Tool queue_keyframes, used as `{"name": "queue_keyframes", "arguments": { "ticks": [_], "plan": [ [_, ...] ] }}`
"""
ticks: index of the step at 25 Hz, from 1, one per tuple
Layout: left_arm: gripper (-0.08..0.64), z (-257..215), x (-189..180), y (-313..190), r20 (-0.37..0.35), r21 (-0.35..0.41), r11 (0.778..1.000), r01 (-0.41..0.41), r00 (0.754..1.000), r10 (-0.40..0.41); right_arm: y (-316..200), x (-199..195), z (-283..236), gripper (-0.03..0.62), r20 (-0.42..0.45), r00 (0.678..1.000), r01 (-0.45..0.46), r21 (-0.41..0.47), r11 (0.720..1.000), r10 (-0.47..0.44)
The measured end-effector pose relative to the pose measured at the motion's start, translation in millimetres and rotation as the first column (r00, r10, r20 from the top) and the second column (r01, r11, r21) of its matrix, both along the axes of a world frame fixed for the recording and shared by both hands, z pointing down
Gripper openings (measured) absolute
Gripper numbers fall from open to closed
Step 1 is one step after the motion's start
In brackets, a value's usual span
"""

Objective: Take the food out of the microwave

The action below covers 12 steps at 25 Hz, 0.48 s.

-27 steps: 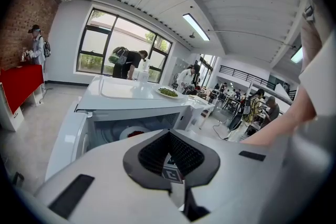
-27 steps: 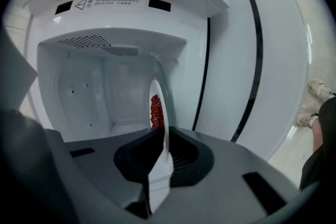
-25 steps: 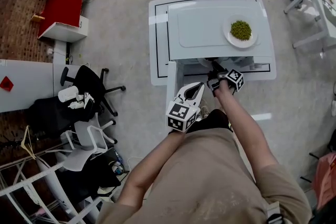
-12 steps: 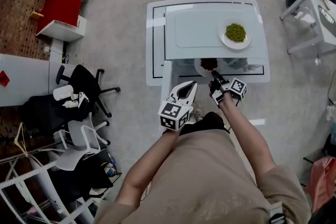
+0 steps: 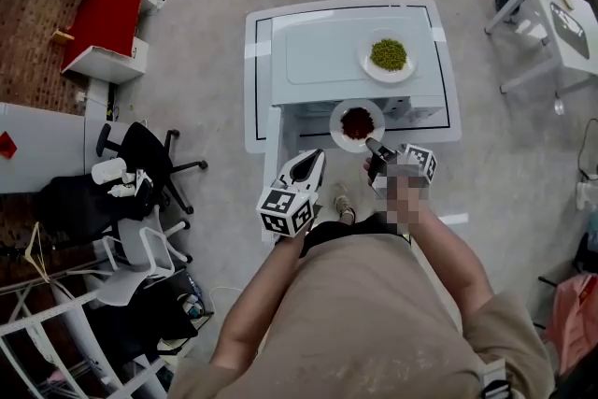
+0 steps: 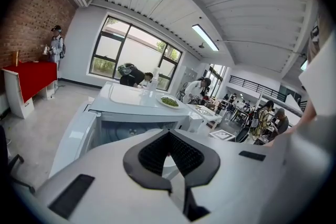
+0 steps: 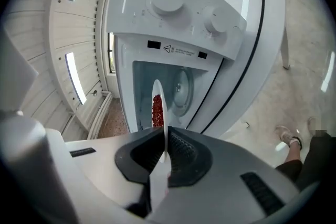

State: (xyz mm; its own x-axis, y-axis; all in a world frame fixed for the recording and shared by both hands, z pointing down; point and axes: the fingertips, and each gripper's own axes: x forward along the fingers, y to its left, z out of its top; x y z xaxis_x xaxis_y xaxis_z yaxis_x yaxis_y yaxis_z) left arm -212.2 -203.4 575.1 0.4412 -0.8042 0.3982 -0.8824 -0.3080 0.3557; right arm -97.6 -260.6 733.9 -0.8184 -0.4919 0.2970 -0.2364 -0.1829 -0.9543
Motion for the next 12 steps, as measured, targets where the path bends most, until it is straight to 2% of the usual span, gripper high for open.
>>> {"name": "queue_keyframes", "arguments": {
  "ticks": [6, 12],
  "plan": [
    [0.005, -15.9, 18.1, 15.9, 0.012, 0.027, 0.999, 0.03, 0.999, -0.031, 27.8, 20.3, -25.5, 0.015, 0.007, 0.999, 0.053, 0.001, 0.999, -0.053],
    [0.005, -29.2, 21.8, 39.2, 0.004, 0.048, 0.995, 0.091, 0.996, -0.092, 52.1, 43.9, -79.9, 0.015, 0.038, 0.995, 0.091, 0.045, 0.995, -0.093]
  ]
}}
